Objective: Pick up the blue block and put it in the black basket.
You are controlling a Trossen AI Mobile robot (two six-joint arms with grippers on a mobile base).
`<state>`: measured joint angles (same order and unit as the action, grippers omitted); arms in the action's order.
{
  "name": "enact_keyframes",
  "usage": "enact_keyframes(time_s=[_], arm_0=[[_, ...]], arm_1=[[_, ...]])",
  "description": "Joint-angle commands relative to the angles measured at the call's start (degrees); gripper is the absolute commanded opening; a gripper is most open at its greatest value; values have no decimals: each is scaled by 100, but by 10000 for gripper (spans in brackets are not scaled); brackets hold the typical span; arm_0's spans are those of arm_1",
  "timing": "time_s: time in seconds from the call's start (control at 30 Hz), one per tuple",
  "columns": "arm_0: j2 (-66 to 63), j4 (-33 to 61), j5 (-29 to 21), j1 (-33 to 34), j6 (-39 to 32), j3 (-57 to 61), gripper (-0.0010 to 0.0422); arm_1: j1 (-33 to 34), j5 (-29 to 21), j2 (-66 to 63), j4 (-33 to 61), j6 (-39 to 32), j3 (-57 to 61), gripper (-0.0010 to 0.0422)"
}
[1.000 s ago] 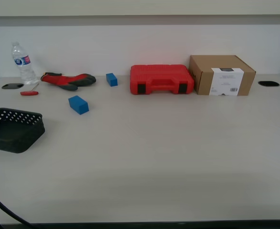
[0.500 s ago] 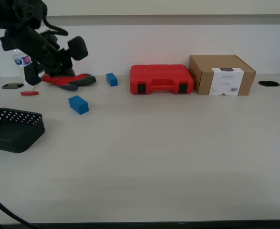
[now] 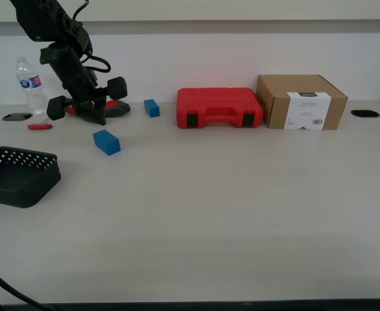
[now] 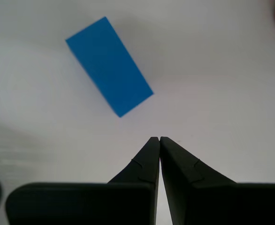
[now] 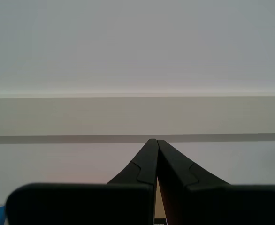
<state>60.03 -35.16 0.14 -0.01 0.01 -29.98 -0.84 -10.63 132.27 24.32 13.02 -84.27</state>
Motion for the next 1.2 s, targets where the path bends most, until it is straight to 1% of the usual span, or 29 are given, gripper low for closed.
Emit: enact_keyframes(time_s=[0.03, 0.1, 0.2, 0.27, 0.33, 0.37, 0.43, 0.53, 0.57, 0.6, 0.63, 0.67, 0.7, 0.73, 0.77, 0.8, 0.87, 0.9, 0.93, 0.97, 1.03, 1.1, 1.13, 1.2], arm_0=[[0, -20, 0, 0, 0, -7, 0], [0, -13, 2, 0, 0, -7, 0], [0, -17, 0, 0, 0, -7, 0], [0, -13, 0, 0, 0, -7, 0], [0, -15, 0, 0, 0, -7, 0], [0, -15, 0, 0, 0, -7, 0], [0, -15, 0, 2, 0, -7, 0], [0, -15, 0, 0, 0, -7, 0], [0, -15, 0, 2, 0, -7, 0], [0, -15, 0, 0, 0, -7, 0], [0, -17, 0, 2, 0, -7, 0], [0, -11, 0, 0, 0, -7, 0], [0, -13, 0, 0, 0, -7, 0], [0, -13, 0, 2, 0, -7, 0], [0, -11, 0, 0, 0, -7, 0], [0, -11, 0, 0, 0, -7, 0], [0, -13, 0, 2, 0, -7, 0], [0, -4, 0, 0, 0, -7, 0], [0, 7, 2, 0, 0, -7, 0], [0, -4, 0, 0, 0, -7, 0], [0, 52, 0, 0, 0, -7, 0], [2, 85, 0, 0, 0, -7, 0], [0, 101, 7, -4, 0, -7, 0], [2, 122, 2, -4, 0, -7, 0]], arm_1=[[-94, 74, 133, 511, -212, -273, 0], [-184, 74, 149, 708, -227, -343, 0], [-278, 48, 240, 713, -245, -343, 2], [-293, -96, 249, 721, -238, -326, 18], [-295, -52, 249, 702, -214, -317, 50], [-299, -33, 247, 695, -190, -328, 71], [-310, -33, 247, 643, -120, -341, 138], [-315, -96, 247, 393, 236, -337, 246], [-302, -76, 251, 234, 492, -334, 296], [-297, -4, 323, 87, 765, -334, 329], [-299, 33, 404, -114, 1191, -348, 358], [-299, 22, 505, -369, 1801, -356, 388], [-304, -98, 721, -730, 2437, -402, 410], [-304, -407, 973, -1062, 2911, -514, 400], [-293, -695, 1217, -1187, 3163, -691, 381], [-225, -944, 1628, -1102, 3202, -1062, 352], [-79, -1196, 2179, -529, 3115, -1718, 297], [-28, -1202, 2481, -304, 3067, -2065, 263], [9, -1252, 2697, -63, 2957, -2411, 228], [26, -1408, 2922, 149, 2747, -2809, 181], [22, -1639, 3174, 608, 2559, -3467, 107], [22, -1532, 3241, 1228, 2116, -4059, 19], [24, -1521, 3187, 1539, 1899, -4323, -9], [9, -1414, 3147, 2083, 1458, -4990, 16]])
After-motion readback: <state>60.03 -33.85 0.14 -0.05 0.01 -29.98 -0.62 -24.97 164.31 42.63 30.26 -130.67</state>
